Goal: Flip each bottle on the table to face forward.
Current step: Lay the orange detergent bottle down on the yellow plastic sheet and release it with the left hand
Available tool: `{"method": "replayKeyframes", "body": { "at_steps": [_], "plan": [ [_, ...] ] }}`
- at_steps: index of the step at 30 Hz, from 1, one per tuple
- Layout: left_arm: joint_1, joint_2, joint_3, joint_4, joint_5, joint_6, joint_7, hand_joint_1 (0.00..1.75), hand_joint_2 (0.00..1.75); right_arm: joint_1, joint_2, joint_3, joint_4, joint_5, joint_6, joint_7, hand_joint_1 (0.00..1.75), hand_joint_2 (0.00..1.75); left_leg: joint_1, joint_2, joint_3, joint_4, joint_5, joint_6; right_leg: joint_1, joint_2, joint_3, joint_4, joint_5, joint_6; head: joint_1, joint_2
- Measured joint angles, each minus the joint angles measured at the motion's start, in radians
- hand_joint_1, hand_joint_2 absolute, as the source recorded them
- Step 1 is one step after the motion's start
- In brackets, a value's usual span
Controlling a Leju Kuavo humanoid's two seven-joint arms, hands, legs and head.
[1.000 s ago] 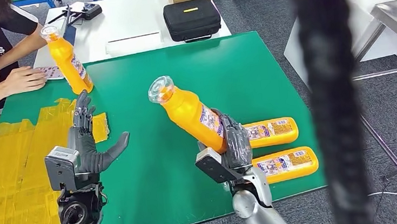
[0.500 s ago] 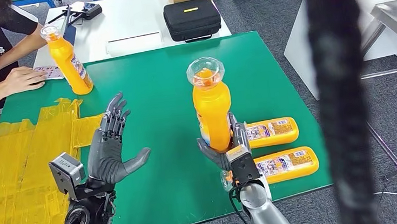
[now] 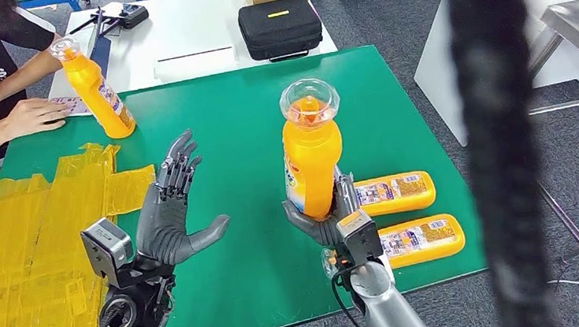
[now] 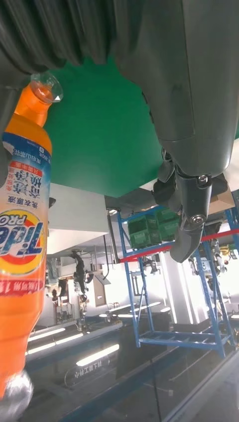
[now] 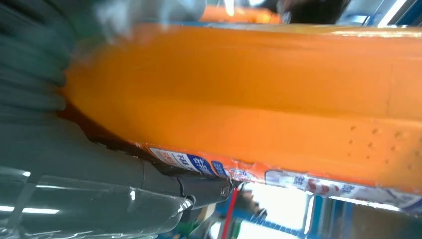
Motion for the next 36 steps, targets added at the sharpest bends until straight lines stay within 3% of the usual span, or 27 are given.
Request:
{"method": "replayKeyframes", "body": {
  "at_steps": [5,9,36],
  "plan": [
    [-0.008,0.0,-0.007,0.006,-0.001,0.0,0.003,0.0,1.75,-0.008,0.001,0.008,0.006,0.008,0.018,-0.005,1.75,1.75,0.0,0.0,0.0,0.0,0.0,0.0,0.0,0.0,0.0,0.0,0.0,0.0,0.0,0.0],
    [-0.037,0.0,-0.039,0.034,-0.019,0.011,0.011,0.0,1.75,-0.037,0.014,0.07,0.061,0.086,0.042,-0.009,1.75,1.75,0.0,0.0,0.0,0.0,0.0,0.0,0.0,0.0,0.0,0.0,0.0,0.0,0.0,0.0],
    [-0.073,-0.002,-0.117,0.072,-0.005,0.024,0.018,0.0,1.75,-0.143,0.047,0.146,0.251,0.155,-0.079,0.004,1.75,1.75,0.0,0.0,-0.001,0.0,0.0,0.0,0.0,0.0,0.0,0.0,0.0,0.0,0.0,0.0]
  ]
}}
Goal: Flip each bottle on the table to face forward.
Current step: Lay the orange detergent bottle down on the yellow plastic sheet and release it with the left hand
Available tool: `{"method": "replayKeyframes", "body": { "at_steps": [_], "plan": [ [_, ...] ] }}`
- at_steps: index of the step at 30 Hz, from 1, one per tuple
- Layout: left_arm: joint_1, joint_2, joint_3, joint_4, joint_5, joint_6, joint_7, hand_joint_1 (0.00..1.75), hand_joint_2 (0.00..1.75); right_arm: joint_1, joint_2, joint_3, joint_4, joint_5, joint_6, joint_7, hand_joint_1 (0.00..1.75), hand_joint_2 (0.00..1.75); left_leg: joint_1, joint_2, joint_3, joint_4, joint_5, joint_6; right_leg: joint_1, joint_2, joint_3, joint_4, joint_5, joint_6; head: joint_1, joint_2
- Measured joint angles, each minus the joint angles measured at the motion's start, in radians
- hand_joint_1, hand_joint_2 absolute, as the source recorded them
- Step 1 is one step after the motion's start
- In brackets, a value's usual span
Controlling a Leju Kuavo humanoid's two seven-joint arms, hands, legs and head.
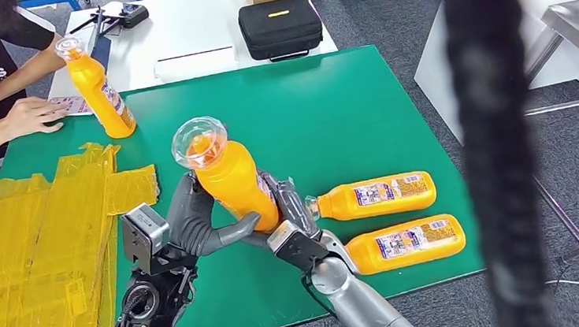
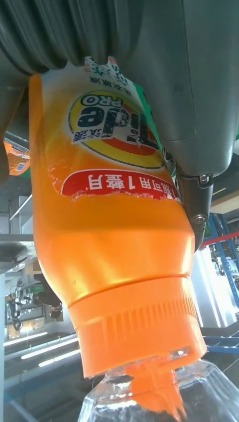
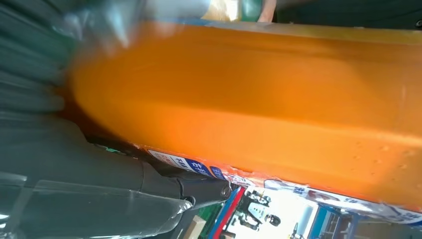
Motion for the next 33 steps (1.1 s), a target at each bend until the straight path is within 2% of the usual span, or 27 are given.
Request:
{"method": "replayKeyframes", "body": {
  "at_steps": [3,7,9,12,14,23,24,28,33],
  "plan": [
    [0.0,0.0,0.0,0.0,0.004,0.0,0.001,0.0,1.75,-0.004,0.0,0.001,0.009,0.007,-0.003,0.001,1.75,1.75,0.0,0.0,0.0,0.0,0.0,0.0,0.0,0.0,0.0,0.0,0.0,0.0,0.0,0.0],
    [0.0,0.0,0.0,0.0,0.016,0.001,0.002,0.53,1.75,-0.006,0.0,0.011,0.017,0.02,-0.001,0.004,1.75,1.75,0.0,0.0,0.0,0.0,0.0,0.0,0.0,0.0,0.0,0.0,0.0,0.0,0.0,0.0],
    [-0.001,0.0,0.002,0.0,0.025,0.001,0.004,0.43,1.75,-0.008,0.0,0.017,0.02,0.022,0.0,0.008,1.75,1.75,0.0,0.0,0.0,0.0,0.0,0.0,0.0,0.0,0.0,0.0,0.0,0.0,0.0,0.0],
    [-0.003,0.0,0.004,0.002,0.041,0.002,0.006,0.11,1.75,-0.01,0.002,0.023,0.026,0.022,0.001,0.011,1.75,1.75,0.0,0.0,0.0,0.0,0.0,0.0,0.0,0.0,0.0,0.0,0.0,0.0,0.0,0.0],
    [-0.003,0.0,0.004,0.005,0.049,0.001,0.007,0.0,1.75,-0.01,0.003,0.025,0.028,0.022,0.003,0.011,1.75,1.75,0.0,0.0,0.0,0.0,0.0,0.0,0.0,0.0,0.0,0.0,0.0,0.0,0.0,0.0],
    [-0.008,0.0,0.005,0.02,0.06,0.001,0.009,0.0,1.75,-0.01,0.003,0.027,0.034,0.022,0.011,0.014,1.75,1.75,0.0,0.0,0.0,0.0,0.0,0.0,0.0,0.0,0.0,0.0,0.0,0.0,0.0,0.0],
    [-0.009,0.0,0.005,0.022,0.061,0.001,0.01,0.04,1.75,-0.01,0.003,0.028,0.034,0.022,0.011,0.014,1.75,1.75,0.0,0.0,0.0,0.0,0.0,0.0,0.0,0.0,0.0,0.0,0.0,0.0,0.0,0.0],
    [-0.012,0.0,0.005,0.037,0.064,0.005,0.015,1.74,1.75,-0.009,0.003,0.033,0.035,0.022,0.013,0.016,1.75,1.75,0.0,0.0,0.0,0.0,0.0,0.0,0.0,0.0,0.0,0.0,0.0,0.0,0.0,0.0],
    [-0.014,0.0,0.007,0.055,0.075,0.011,0.013,1.75,1.75,-0.006,0.003,0.035,0.035,0.021,0.013,0.019,1.75,1.75,0.0,0.0,0.0,0.0,0.0,0.0,0.0,0.0,0.0,0.0,0.0,0.0,0.0,0.0]
  ]
}}
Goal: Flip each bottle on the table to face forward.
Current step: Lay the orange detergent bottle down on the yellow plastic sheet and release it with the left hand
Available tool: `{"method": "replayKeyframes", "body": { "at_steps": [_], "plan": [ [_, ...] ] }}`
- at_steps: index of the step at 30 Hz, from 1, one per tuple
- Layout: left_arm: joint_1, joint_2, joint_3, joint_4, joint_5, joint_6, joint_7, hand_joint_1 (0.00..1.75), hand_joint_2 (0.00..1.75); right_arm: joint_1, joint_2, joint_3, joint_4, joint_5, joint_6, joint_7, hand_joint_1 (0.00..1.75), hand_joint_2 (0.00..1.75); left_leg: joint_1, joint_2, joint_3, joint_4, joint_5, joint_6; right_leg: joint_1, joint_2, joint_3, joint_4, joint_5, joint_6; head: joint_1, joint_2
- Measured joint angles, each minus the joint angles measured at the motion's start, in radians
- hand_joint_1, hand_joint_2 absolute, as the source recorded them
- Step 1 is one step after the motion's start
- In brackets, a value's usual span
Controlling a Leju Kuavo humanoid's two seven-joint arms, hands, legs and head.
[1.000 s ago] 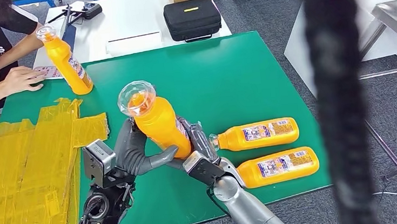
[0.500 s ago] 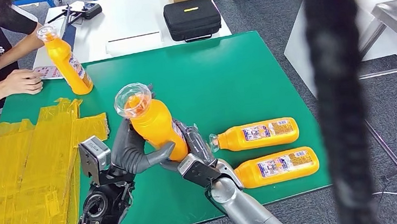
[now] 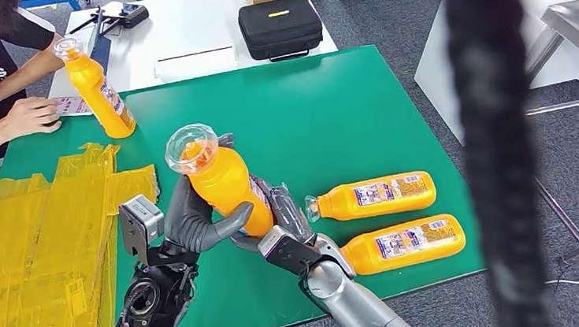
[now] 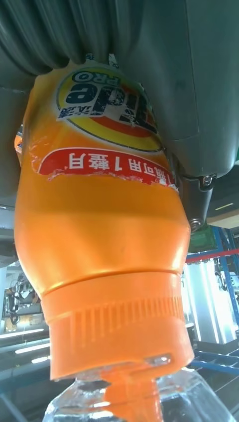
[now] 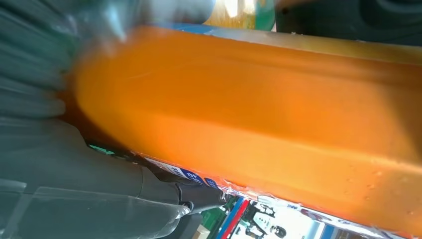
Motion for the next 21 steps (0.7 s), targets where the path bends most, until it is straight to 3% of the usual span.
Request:
{"method": "replayKeyframes", "body": {
  "at_steps": [11,15,18,21],
  "plan": [
    [-0.004,0.0,0.007,0.022,0.016,0.01,-0.008,1.75,1.75,0.006,0.0,0.0,0.0,-0.002,-0.002,0.001,1.7,1.75,0.0,0.0,0.0,0.0,0.0,0.0,0.0,0.0,0.0,0.0,0.0,0.0,0.0,0.0],
    [0.003,-0.001,0.023,0.022,0.025,0.032,-0.023,1.75,1.75,0.019,0.0,0.0,-0.007,0.008,-0.027,-0.001,0.06,1.75,0.0,0.0,0.0,0.0,0.0,0.0,0.0,0.0,0.0,0.0,0.0,0.0,0.0,0.0],
    [0.012,-0.002,0.044,0.022,-0.025,0.097,-0.035,1.75,1.75,0.032,-0.001,0.0,-0.029,0.019,-0.066,-0.001,0.0,1.75,0.0,0.0,0.0,0.0,0.0,0.0,0.0,0.0,0.0,0.0,0.0,0.0,0.0,0.0],
    [0.018,0.001,0.08,0.017,-0.247,0.288,-0.031,1.75,1.75,0.054,-0.008,-0.001,-0.076,0.042,-0.118,0.013,0.0,1.75,0.0,0.0,0.0,0.0,0.0,0.0,0.0,0.0,0.0,0.0,0.0,0.0,0.0,0.0]
  ]
}}
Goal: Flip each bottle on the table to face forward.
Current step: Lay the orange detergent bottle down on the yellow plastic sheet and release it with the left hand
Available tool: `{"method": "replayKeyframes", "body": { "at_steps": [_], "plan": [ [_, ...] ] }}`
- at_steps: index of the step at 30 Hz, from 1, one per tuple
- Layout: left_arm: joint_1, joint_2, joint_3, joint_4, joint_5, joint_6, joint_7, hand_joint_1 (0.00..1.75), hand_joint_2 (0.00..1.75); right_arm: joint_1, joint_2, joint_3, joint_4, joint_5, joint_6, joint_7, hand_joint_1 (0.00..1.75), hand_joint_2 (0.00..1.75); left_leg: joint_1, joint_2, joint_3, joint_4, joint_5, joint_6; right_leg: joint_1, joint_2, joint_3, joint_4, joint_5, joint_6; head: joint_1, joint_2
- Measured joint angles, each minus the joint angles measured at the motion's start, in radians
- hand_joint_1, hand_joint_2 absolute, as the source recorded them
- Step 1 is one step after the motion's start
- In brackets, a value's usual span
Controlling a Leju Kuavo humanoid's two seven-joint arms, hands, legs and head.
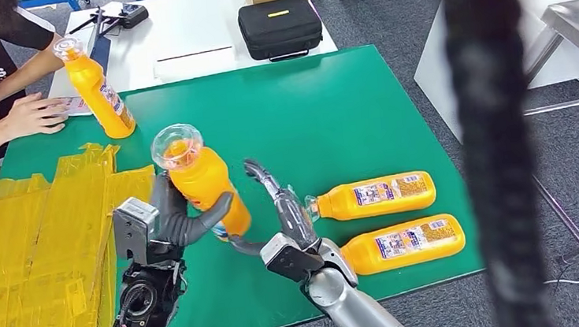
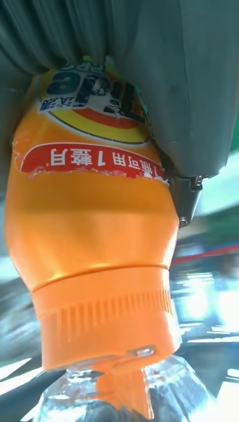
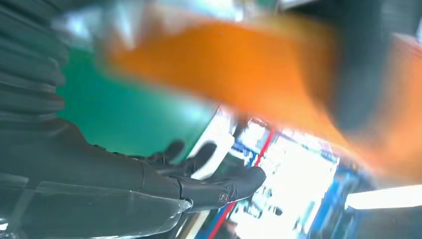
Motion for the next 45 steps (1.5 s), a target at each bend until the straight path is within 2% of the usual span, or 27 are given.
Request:
{"method": "replayKeyframes", "body": {
  "at_steps": [3,6,8,10,12,13,15,18,21,24,27,31,35,38,41,45],
  "plan": [
    [0.0,0.003,0.046,-0.005,-0.285,0.216,0.042,1.75,1.75,0.034,-0.015,0.0,-0.074,0.037,-0.037,0.029,0.0,1.75,0.0,0.0,0.0,0.0,0.0,0.0,0.0,0.0,0.0,0.0,0.0,0.0,0.0,0.0],
    [-0.003,0.007,0.092,-0.006,-0.438,0.307,0.086,1.75,1.75,0.061,-0.031,-0.002,-0.142,0.058,-0.058,0.048,0.0,1.75,0.0,0.0,0.0,0.0,0.0,0.0,0.0,0.0,0.0,0.0,0.0,0.0,0.0,0.0],
    [-0.006,0.008,0.119,-0.001,-0.591,0.367,0.147,1.75,1.75,0.077,-0.04,-0.007,-0.182,0.082,-0.087,0.062,0.0,1.75,0.0,0.0,0.0,0.0,0.0,0.0,0.0,0.0,0.0,0.0,0.0,0.0,0.0,0.0],
    [-0.014,0.011,0.155,0.009,-0.858,0.432,0.26,1.75,1.75,0.098,-0.05,-0.015,-0.227,0.109,-0.12,0.077,0.0,1.75,0.0,0.0,0.0,0.0,0.0,0.0,0.0,0.0,0.0,0.0,0.0,0.0,0.0,0.0],
    [-0.026,0.033,0.191,0.024,-1.151,0.459,0.443,1.75,1.75,0.124,-0.063,-0.023,-0.279,0.131,-0.146,0.094,0.0,1.75,0.0,0.0,0.0,0.0,0.0,0.0,0.0,0.0,0.0,0.0,0.0,0.0,0.0,0.0],
    [-0.038,0.06,0.192,0.036,-1.254,0.454,0.552,1.75,1.75,0.136,-0.069,-0.028,-0.304,0.141,-0.157,0.102,0.0,1.75,0.0,0.0,0.0,0.0,0.0,0.0,0.0,0.0,-0.001,0.0,0.0,0.0,0.001,0.0],
    [-0.068,0.132,0.157,0.07,-1.332,0.421,0.752,1.75,1.75,0.156,-0.08,-0.037,-0.349,0.158,-0.174,0.116,0.0,1.75,0.0,0.001,0.0,0.0,0.0,0.0,0.0,0.001,-0.001,0.0,0.0,0.0,0.0,0.0],
    [-0.123,0.227,0.073,0.14,-1.311,0.337,0.935,1.75,1.75,0.182,-0.099,-0.052,-0.405,0.186,-0.194,0.133,0.0,1.75,0.001,0.0,-0.001,0.0,0.001,-0.001,0.0,0.0,-0.002,0.0,0.0,0.0,0.0,0.0],
    [-0.166,0.274,-0.003,0.228,-1.304,0.241,0.998,1.75,1.75,0.198,-0.112,-0.067,-0.447,0.229,-0.217,0.154,0.0,1.75,0.001,-0.001,-0.001,0.0,0.002,-0.001,0.0,-0.001,-0.001,0.0,0.0,0.0,0.0,0.0],
    [-0.197,0.278,-0.013,0.336,-1.302,0.179,0.983,1.75,1.75,0.216,-0.123,-0.083,-0.482,0.263,-0.239,0.173,0.0,1.75,0.0,0.001,-0.001,0.0,0.002,-0.001,0.0,0.0,-0.002,0.0,0.001,0.0,0.0,0.0],
    [-0.228,0.273,-0.001,0.445,-1.301,0.155,0.955,1.75,1.75,0.228,-0.13,-0.095,-0.505,0.287,-0.249,0.187,0.0,1.75,0.0,0.001,-0.001,0.0,0.002,-0.001,0.0,0.0,-0.002,0.0,0.001,0.0,0.0,0.0],
    [-0.251,0.265,0.012,0.538,-1.301,0.146,0.94,0.01,1.75,0.233,-0.137,-0.105,-0.521,0.299,-0.252,0.194,0.0,1.75,0.0,0.001,-0.002,0.0,0.002,-0.001,0.0,0.0,-0.003,0.0,0.001,0.0,0.0,0.0],
    [-0.274,0.247,0.033,0.616,-1.301,0.118,0.923,0.0,1.75,0.234,-0.138,-0.118,-0.526,0.358,-0.27,0.232,0.0,1.75,0.0,0.001,-0.002,0.0,0.001,-0.001,0.0,0.0,-0.003,0.0,0.001,0.0,0.0,0.0],
    [-0.291,0.227,0.05,0.688,-1.301,0.131,0.922,0.0,1.75,0.232,-0.136,-0.138,-0.526,0.451,-0.281,0.287,0.0,1.75,0.0,0.001,-0.002,0.0,0.001,-0.001,0.0,0.0,-0.003,0.0,0.001,0.0,0.0,0.0],
    [-0.301,0.211,0.061,0.735,-1.301,0.148,0.926,0.0,1.75,0.228,-0.136,-0.155,-0.526,0.49,-0.282,0.308,0.0,1.75,0.0,0.001,-0.002,0.0,0.001,-0.001,0.0,0.0,-0.003,0.0,0.001,0.0,0.0,0.0],
    [-0.309,0.198,0.066,0.773,-1.301,0.154,0.927,0.0,0.0,0.227,-0.135,-0.167,-0.526,0.497,-0.283,0.314,0.0,1.75,0.0,0.001,-0.002,0.0,0.001,-0.001,0.0,0.0,-0.003,0.0,0.001,0.0,0.0,0.0]
  ]
}}
